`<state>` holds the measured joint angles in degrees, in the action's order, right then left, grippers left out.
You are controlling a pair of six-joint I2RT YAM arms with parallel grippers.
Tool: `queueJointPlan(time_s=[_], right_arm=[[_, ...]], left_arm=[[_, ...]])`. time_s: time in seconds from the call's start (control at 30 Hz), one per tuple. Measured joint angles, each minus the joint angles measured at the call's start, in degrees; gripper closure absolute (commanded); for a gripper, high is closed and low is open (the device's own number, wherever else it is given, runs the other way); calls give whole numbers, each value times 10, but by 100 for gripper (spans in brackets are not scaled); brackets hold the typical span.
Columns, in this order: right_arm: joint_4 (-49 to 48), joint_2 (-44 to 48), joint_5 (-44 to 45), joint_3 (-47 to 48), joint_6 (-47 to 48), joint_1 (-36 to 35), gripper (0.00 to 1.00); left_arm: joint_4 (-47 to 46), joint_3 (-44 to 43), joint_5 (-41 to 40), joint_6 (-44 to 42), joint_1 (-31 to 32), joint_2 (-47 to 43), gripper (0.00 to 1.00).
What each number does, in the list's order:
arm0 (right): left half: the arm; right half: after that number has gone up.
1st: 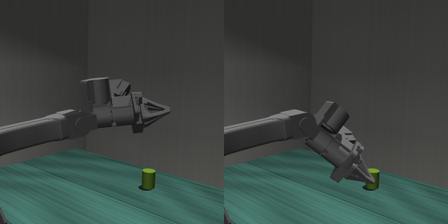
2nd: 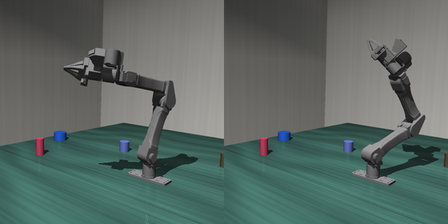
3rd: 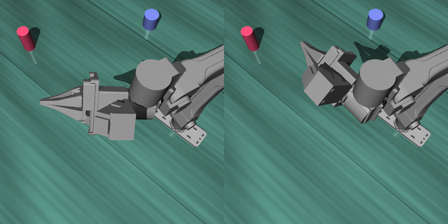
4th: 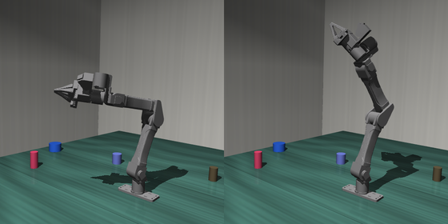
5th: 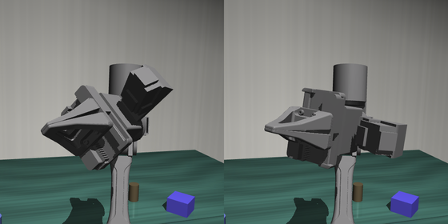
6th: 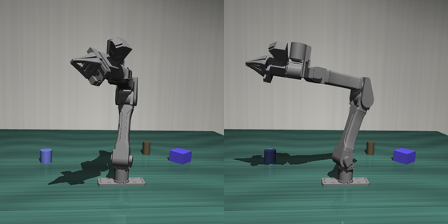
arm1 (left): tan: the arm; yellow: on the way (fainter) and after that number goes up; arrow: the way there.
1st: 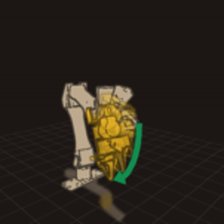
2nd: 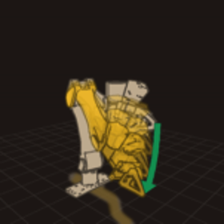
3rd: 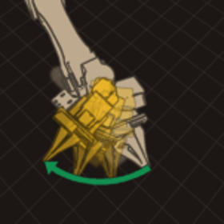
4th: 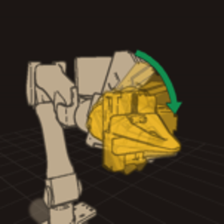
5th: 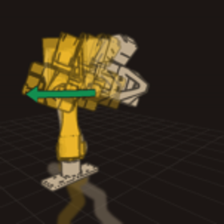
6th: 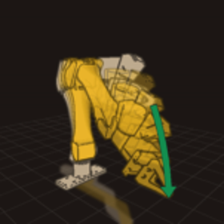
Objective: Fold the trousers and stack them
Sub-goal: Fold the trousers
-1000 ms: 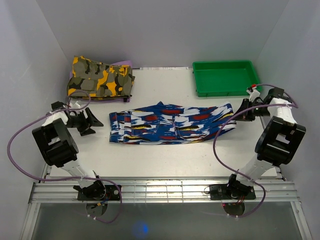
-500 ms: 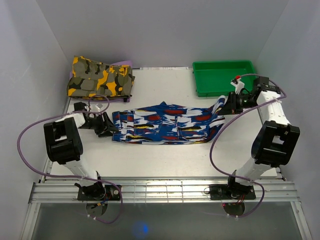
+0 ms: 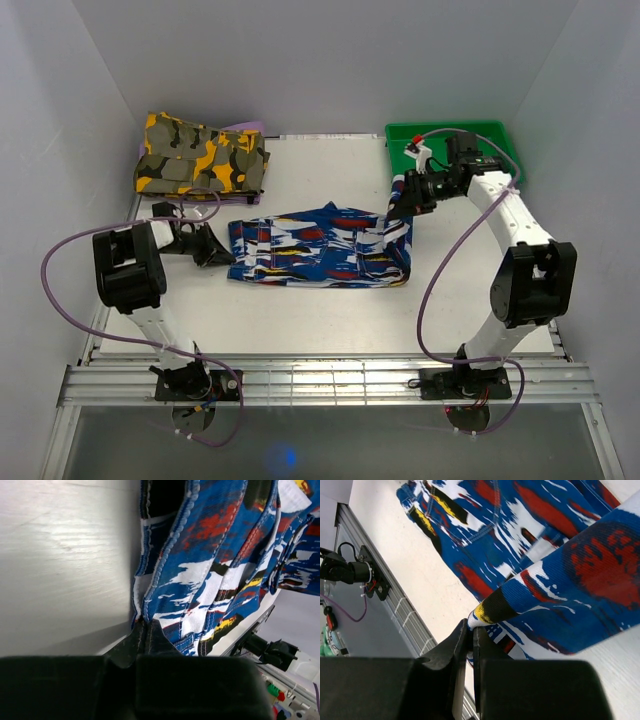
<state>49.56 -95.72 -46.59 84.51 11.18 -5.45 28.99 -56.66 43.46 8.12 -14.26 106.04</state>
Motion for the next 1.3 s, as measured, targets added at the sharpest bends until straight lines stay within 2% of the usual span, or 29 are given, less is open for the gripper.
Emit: queueJointPlan(time_s=[0.33, 0.77, 1.3], right_arm=[[-80, -97, 34, 91, -109, -149, 92], [-113, -202, 77, 167, -175, -308, 92], [-134, -281, 126, 231, -240, -351, 92]], left_arm=[[-34, 16, 24, 9, 23, 1, 100], [-71, 37, 47, 48, 36, 2, 100], [-128, 70, 79, 81, 51, 4, 100]])
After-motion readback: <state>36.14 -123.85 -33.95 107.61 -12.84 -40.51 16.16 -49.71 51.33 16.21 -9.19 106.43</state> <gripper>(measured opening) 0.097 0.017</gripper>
